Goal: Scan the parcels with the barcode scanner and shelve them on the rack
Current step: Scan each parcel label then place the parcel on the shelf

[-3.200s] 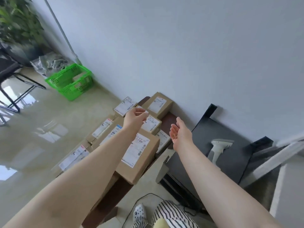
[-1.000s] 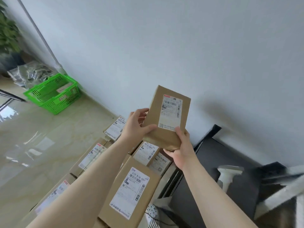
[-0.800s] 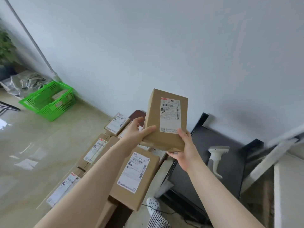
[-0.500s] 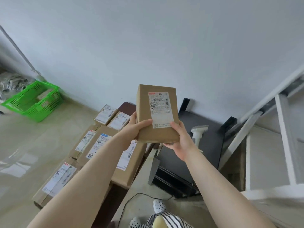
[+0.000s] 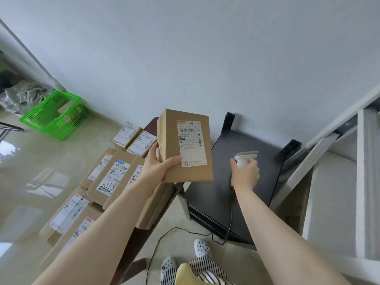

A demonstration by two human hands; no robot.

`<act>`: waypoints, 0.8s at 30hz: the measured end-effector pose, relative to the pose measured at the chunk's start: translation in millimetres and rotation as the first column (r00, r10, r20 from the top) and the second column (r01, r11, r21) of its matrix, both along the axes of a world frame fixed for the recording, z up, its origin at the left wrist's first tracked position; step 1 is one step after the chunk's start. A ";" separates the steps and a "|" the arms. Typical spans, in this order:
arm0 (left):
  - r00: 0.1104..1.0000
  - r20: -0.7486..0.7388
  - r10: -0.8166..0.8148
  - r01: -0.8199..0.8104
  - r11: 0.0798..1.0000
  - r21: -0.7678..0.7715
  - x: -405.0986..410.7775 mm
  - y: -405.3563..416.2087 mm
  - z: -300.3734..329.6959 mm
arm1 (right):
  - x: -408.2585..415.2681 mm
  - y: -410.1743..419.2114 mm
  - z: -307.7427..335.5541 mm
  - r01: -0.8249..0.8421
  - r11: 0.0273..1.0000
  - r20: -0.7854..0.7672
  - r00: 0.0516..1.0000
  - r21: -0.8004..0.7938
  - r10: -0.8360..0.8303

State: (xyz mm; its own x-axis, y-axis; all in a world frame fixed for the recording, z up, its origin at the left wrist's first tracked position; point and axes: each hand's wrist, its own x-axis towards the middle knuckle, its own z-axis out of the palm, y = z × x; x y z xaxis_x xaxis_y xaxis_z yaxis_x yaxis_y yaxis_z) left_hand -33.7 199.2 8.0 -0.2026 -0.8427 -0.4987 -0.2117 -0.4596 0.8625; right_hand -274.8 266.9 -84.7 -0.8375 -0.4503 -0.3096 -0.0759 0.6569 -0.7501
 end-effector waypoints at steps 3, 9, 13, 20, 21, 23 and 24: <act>0.998 0.028 0.055 -0.055 0.998 -0.014 4.2 -1.1 -8.2 | -7.8 -7.1 -24.0 -0.008 0.984 -0.080 0.997 0.178 0.023; 0.991 0.049 0.123 -0.124 0.992 0.022 14.6 6.4 -25.9 | -16.7 -11.2 -56.9 -0.061 0.963 0.034 0.998 0.262 0.054; 0.990 0.043 0.134 -0.134 0.991 0.003 25.5 0.8 -24.8 | -23.5 -13.1 -50.7 -0.015 0.972 0.065 0.998 0.235 0.000; 0.999 0.032 0.031 -0.030 0.999 -0.033 42.8 -25.1 5.5 | -16.4 -47.6 50.0 -0.141 0.906 0.368 0.880 -0.399 0.299; 0.999 0.036 0.006 -0.004 0.999 -0.037 46.6 -29.7 11.2 | -18.5 -50.9 70.0 -0.236 0.852 0.369 0.824 -0.467 0.430; 0.998 0.060 -0.026 0.028 0.999 -0.043 54.1 -36.3 22.9 | -25.3 -52.6 109.5 -0.443 0.699 0.336 0.650 -0.561 0.682; 0.997 0.071 -0.038 0.041 0.998 -0.048 58.1 -39.6 27.4 | -27.9 -52.1 127.4 -0.544 0.609 0.303 0.550 -0.577 0.778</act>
State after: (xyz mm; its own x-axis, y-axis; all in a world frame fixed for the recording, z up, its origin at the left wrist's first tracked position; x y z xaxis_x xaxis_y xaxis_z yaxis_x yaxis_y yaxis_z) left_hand 24.4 159.6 35.4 -0.2022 -0.8588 -0.4707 -0.2898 -0.4066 0.8664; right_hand -302.7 214.7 42.8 -0.0195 -0.9733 -0.2288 0.0768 0.2267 -0.9709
